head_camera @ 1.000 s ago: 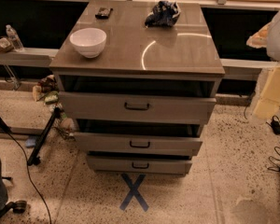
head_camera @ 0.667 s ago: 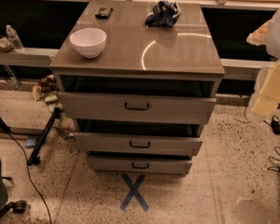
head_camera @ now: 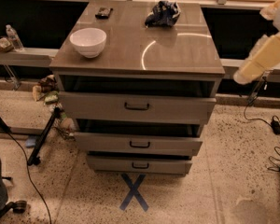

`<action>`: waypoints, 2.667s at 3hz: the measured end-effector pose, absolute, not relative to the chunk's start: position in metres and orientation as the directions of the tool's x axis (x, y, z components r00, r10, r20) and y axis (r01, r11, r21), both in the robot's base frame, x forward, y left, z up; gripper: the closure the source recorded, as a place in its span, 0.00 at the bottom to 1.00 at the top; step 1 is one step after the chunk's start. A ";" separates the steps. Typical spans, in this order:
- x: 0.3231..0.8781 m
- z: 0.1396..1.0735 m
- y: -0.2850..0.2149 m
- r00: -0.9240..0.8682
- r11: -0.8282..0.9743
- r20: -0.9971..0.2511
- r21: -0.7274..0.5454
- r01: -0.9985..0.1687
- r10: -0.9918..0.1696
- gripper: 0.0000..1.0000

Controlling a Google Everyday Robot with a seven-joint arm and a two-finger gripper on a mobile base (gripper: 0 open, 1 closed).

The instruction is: Move blue chip bag near white bowl

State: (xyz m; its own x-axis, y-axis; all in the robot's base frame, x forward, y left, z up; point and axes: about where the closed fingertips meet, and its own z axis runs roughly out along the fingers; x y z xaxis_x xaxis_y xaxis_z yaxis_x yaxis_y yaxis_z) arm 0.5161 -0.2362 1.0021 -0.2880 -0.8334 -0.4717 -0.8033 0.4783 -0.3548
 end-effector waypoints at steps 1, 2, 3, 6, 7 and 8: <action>0.581 1.006 -0.247 -0.318 0.669 -0.696 -0.311 -0.675 -0.644 0.00; 0.618 1.001 -0.236 -0.264 0.733 -0.814 -0.262 -0.628 -0.517 0.00; 0.657 0.992 -0.213 -0.234 0.776 -0.856 -0.261 -0.574 -0.461 0.00; 0.686 1.001 -0.211 -0.190 0.820 -0.882 -0.295 -0.491 -0.431 0.00; 0.733 0.981 -0.203 -0.200 0.873 -0.915 -0.241 -0.424 -0.350 0.00; 0.784 0.966 -0.200 -0.193 0.908 -0.940 -0.195 -0.370 -0.281 0.00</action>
Offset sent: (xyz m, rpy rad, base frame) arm 0.1876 -0.0237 0.0554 0.6618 -0.6200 -0.3044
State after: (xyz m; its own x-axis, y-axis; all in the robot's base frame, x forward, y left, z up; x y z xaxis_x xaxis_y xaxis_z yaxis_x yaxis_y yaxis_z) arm 0.7839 -0.2002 0.9657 -0.1932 -0.2806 -0.9402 -0.3699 0.9083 -0.1951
